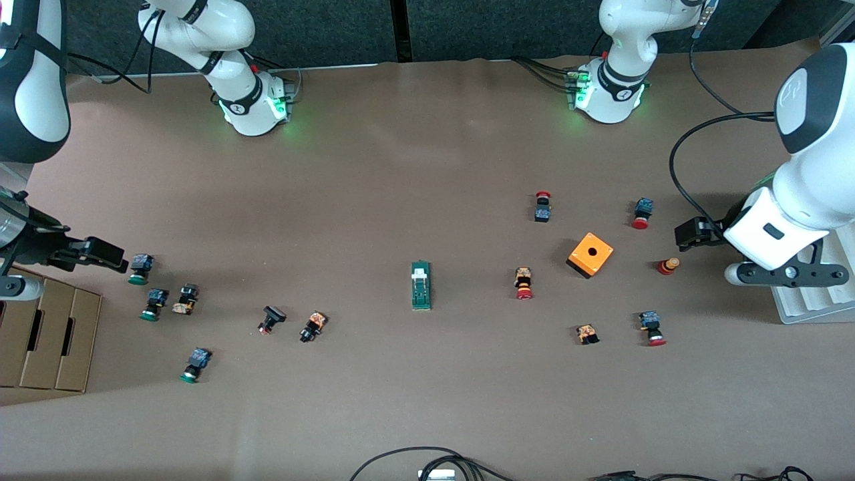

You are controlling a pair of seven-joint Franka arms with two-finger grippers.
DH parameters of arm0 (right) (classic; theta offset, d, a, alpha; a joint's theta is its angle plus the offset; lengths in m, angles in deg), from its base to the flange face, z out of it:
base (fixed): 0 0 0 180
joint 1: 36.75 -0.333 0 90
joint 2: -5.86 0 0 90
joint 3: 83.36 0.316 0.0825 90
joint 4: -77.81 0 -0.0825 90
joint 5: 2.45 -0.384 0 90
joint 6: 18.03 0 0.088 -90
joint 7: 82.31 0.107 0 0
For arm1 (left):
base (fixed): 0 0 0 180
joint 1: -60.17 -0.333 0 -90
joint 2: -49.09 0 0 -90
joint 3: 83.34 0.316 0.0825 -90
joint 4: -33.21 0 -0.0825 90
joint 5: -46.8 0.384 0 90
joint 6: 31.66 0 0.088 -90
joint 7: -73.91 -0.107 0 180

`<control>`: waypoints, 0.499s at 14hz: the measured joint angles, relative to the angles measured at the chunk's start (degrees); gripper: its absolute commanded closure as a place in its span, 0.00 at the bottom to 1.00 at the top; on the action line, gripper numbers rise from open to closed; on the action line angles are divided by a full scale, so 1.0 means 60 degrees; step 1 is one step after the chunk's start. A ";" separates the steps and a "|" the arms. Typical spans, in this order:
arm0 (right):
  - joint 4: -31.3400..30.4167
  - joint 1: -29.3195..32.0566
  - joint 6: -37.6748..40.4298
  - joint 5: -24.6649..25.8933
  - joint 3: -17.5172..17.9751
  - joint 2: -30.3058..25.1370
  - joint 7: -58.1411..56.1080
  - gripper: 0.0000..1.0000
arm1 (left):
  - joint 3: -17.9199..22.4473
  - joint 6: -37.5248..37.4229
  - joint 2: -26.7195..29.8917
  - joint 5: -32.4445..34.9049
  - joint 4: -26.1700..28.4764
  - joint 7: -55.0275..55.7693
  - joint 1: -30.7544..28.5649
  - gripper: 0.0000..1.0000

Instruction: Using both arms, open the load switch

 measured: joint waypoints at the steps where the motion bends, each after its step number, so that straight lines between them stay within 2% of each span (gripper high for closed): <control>1: 0.0000 0.0000 0.0041 -0.0001 0.0001 -0.0013 -0.0063 0.00 | 0.0390 0.0000 0.0105 -0.0059 0.0080 -0.0003 0.0248 0.00; 4: 0.0007 0.0003 0.0150 -0.0002 0.0001 -0.0035 -0.0142 0.00 | 0.2093 0.0493 0.0914 -0.0885 0.0939 -0.0010 0.1239 0.00; 5: 0.0020 0.0008 0.0218 -0.0002 0.0001 -0.0060 -0.0149 0.00 | 0.2411 0.0983 0.1361 -0.1209 0.1572 -0.0044 0.1339 0.00; 7: 0.0033 0.0009 0.0377 -0.0002 0.0003 -0.0156 -0.0156 0.00 | 0.2603 0.1790 0.2217 -0.1339 0.2904 -0.0134 0.1371 0.00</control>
